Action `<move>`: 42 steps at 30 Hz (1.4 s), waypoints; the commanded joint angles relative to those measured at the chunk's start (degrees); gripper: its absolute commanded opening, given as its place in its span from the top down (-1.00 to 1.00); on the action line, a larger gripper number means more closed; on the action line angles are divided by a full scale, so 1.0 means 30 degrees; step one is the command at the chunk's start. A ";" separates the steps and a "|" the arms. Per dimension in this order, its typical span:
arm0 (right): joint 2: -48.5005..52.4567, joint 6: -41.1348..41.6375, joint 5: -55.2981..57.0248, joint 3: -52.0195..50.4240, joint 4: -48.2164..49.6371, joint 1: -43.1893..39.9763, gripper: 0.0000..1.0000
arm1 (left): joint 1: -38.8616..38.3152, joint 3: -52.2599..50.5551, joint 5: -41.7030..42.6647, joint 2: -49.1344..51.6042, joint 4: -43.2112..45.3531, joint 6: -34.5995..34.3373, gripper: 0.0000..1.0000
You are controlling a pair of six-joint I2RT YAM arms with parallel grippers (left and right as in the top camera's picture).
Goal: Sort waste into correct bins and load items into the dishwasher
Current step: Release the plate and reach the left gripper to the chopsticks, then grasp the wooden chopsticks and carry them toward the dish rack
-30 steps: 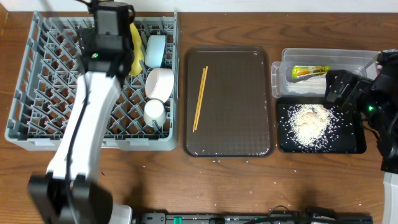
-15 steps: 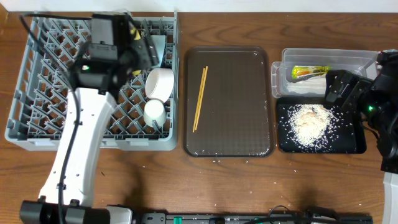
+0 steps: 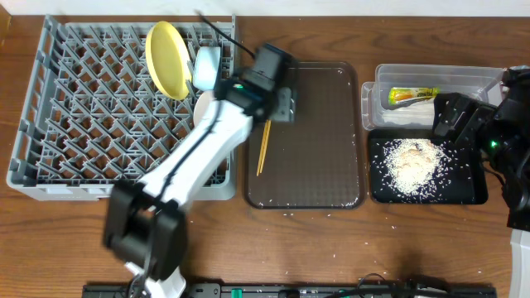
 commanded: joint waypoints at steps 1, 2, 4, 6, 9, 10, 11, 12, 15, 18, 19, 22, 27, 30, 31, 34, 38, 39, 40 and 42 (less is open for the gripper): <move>-0.0029 0.0197 0.0058 0.0175 -0.0015 -0.0102 -0.98 | 0.0277 0.2477 -0.0656 0.1581 -0.1552 -0.0576 -0.48; -0.0029 0.0197 0.0058 0.0175 -0.0015 -0.0102 -0.98 | 0.0357 0.3104 -0.0656 0.2084 -0.2193 -0.0539 -0.48; -0.0029 0.0197 0.0058 0.0175 -0.0007 -0.0102 -0.98 | 0.0466 0.4481 -0.0379 0.3315 -0.3410 0.0073 -0.50; -0.0029 0.0197 0.0058 0.0175 -0.0015 -0.0102 -0.98 | 0.0459 0.5056 -0.0058 0.4160 -0.3621 0.0750 -0.61; -0.0029 0.0204 0.0058 0.0175 -0.0015 -0.0102 -0.99 | 0.0284 0.5093 -0.0022 0.4845 -0.3228 0.0860 -0.62; -0.0029 0.0204 0.0058 0.0175 -0.0007 -0.0102 -0.99 | 0.0226 0.5093 -0.0022 0.4954 -0.3111 0.0860 -0.62; -0.0029 0.0197 0.0058 0.0175 -0.0007 -0.0102 -0.98 | 0.0168 0.5093 -0.0022 0.5042 -0.3038 0.0852 -0.62; -0.0029 0.0197 0.0058 0.0175 -0.0007 -0.0102 -0.99 | 0.0138 0.5093 -0.0022 0.5136 -0.2965 0.0838 -0.62; -0.0029 0.0197 0.0058 0.0175 -0.0007 -0.0102 -0.98 | 0.0138 0.5093 -0.0022 0.5457 -0.2820 0.0692 -0.61; -0.0029 0.0197 0.0058 0.0175 -0.0007 -0.0102 -0.99 | 0.0131 0.4983 -0.0022 0.5727 -0.2477 0.0692 -0.62; -0.0029 0.0197 0.0058 0.0175 -0.0007 -0.0102 -0.98 | 0.0117 0.4976 -0.0022 0.5821 -0.2390 0.0692 -0.61; -0.0029 0.0197 0.0058 0.0175 -0.0007 -0.0102 -0.99 | 0.0117 0.4969 -0.0007 0.6113 -0.2178 0.0525 -0.61; -0.0029 0.0197 0.0058 0.0175 -0.0007 -0.0102 -0.98 | 0.0029 0.4969 0.0058 0.6863 -0.2040 0.0350 -0.60; -0.0029 0.0197 0.0058 0.0175 -0.0007 -0.0102 -0.99 | -0.0007 0.4969 0.0401 0.7278 -0.1974 0.0350 -0.60; -0.0029 0.0197 0.0058 0.0175 -0.0007 -0.0102 -0.98 | -0.0007 0.4969 0.0495 0.7380 -0.1923 0.0342 -0.61; -0.0029 0.0204 0.0058 0.0175 -0.0007 -0.0102 -0.98 | -0.0007 0.4969 0.0488 0.7570 -0.1814 0.0350 -0.61; -0.0029 0.0197 0.0058 0.0175 -0.0007 -0.0102 -0.99 | -0.0022 0.4969 0.0495 0.7694 -0.1749 0.0328 -0.61; -0.0029 0.0197 0.0058 0.0175 -0.0007 -0.0102 -0.99 | -0.0029 0.4969 0.0495 0.7737 -0.1749 0.0270 -0.60; -0.0029 0.0197 0.0058 0.0175 -0.0015 -0.0102 -0.98 | -0.0051 0.4962 0.0495 0.7774 -0.1749 0.0270 -0.61; -0.0029 0.0197 0.0058 0.0175 -0.0015 -0.0102 -0.99 | -0.0131 0.4962 0.0495 0.7890 -0.1712 0.0255 -0.61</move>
